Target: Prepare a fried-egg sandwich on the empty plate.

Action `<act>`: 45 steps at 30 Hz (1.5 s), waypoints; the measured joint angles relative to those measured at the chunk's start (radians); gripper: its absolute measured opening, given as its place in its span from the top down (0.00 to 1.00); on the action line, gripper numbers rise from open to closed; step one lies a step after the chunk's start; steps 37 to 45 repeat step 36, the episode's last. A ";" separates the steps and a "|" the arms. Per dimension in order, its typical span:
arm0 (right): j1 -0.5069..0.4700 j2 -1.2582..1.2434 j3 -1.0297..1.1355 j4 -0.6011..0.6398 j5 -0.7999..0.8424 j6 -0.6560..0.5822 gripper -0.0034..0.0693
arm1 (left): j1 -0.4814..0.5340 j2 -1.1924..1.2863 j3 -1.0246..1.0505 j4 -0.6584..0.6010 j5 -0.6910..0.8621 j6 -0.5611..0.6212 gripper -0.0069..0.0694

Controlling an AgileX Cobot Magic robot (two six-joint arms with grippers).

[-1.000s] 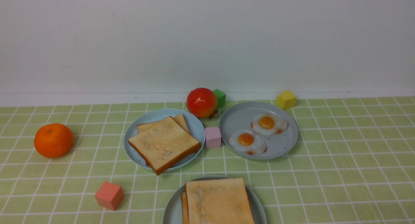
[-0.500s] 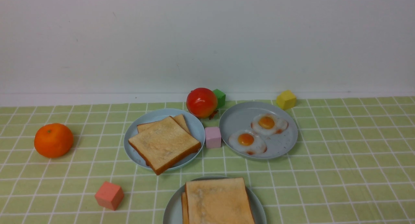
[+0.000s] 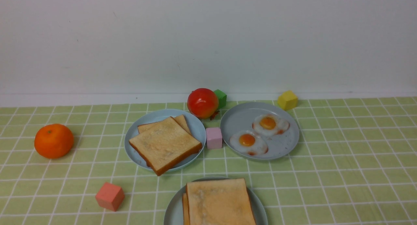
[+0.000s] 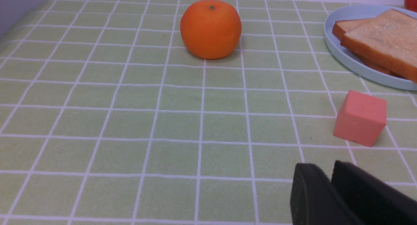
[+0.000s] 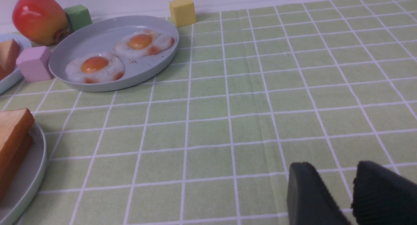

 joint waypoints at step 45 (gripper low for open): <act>0.000 0.000 0.000 0.000 0.000 0.000 0.63 | 0.000 0.000 0.000 0.000 0.000 0.000 0.70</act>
